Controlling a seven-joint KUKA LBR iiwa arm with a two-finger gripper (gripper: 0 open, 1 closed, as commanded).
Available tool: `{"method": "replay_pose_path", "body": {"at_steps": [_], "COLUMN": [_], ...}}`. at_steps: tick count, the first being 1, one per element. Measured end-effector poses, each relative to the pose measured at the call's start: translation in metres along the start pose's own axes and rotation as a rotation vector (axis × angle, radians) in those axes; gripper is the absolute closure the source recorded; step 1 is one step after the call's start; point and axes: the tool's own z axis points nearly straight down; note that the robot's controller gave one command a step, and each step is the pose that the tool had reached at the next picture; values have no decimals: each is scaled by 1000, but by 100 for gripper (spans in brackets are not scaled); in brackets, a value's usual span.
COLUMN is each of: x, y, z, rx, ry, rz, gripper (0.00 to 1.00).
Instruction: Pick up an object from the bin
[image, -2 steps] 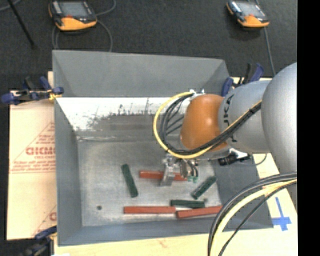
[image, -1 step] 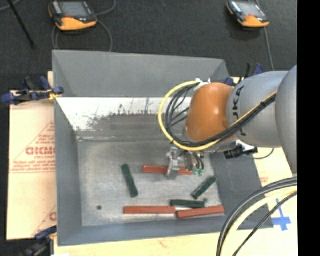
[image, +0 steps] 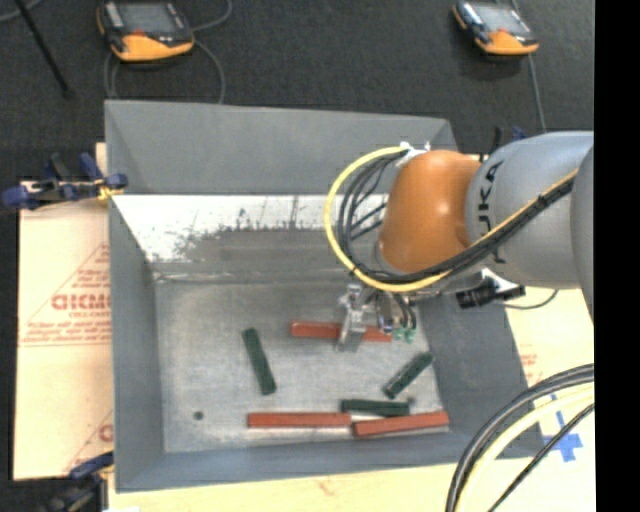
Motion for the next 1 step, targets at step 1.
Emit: {"method": "replay_pose_path", "body": {"at_steps": [1], "x": [-2], "y": [0], "z": [-17], "rx": [0], "ry": [0], "rz": [1], "gripper": [100]}}
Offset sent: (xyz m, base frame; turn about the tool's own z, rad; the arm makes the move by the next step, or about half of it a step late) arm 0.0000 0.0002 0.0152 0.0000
